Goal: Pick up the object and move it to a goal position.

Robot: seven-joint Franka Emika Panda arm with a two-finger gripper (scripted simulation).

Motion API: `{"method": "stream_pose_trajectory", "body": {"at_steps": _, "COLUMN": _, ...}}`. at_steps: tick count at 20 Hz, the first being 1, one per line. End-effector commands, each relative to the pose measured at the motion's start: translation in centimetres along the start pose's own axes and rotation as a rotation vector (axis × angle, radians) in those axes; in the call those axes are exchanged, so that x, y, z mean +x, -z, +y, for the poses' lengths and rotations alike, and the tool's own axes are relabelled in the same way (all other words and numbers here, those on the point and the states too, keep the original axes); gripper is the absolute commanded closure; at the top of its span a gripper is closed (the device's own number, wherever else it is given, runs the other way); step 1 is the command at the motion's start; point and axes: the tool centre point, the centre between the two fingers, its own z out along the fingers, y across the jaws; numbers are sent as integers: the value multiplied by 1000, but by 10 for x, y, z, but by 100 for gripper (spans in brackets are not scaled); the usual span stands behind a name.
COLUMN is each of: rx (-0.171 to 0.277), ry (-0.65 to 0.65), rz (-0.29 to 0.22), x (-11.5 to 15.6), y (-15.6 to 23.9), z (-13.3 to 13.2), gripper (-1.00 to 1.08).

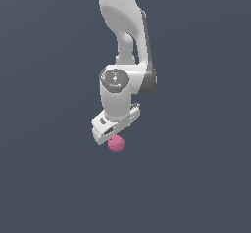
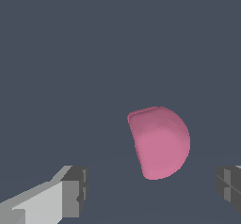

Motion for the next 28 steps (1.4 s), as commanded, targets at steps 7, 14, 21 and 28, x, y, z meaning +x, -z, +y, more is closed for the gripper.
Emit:
{"method": "stream_pose_trajectory", "body": {"at_steps": 7, "rx": -3, "ry": 173, "rz": 13, "x": 3, "y": -13, "z": 18, "gripper": -92}}
{"method": "stream_pose_trajectory", "body": {"at_steps": 14, "rx": -4, "ry": 246, "rz": 19, "x": 4, "y": -19, "z": 26, "gripper": -92}}
{"method": "stream_pose_trajectory", "body": {"at_steps": 21, "rx": -4, "ry": 257, "rz": 20, "x": 4, "y": -20, "z": 27, "gripper": -92}}
{"method": "stream_pose_trajectory", "body": {"at_steps": 28, "rx": -5, "ry": 260, "rz": 20, "x": 4, "y": -45, "z": 27, "gripper": -92}}
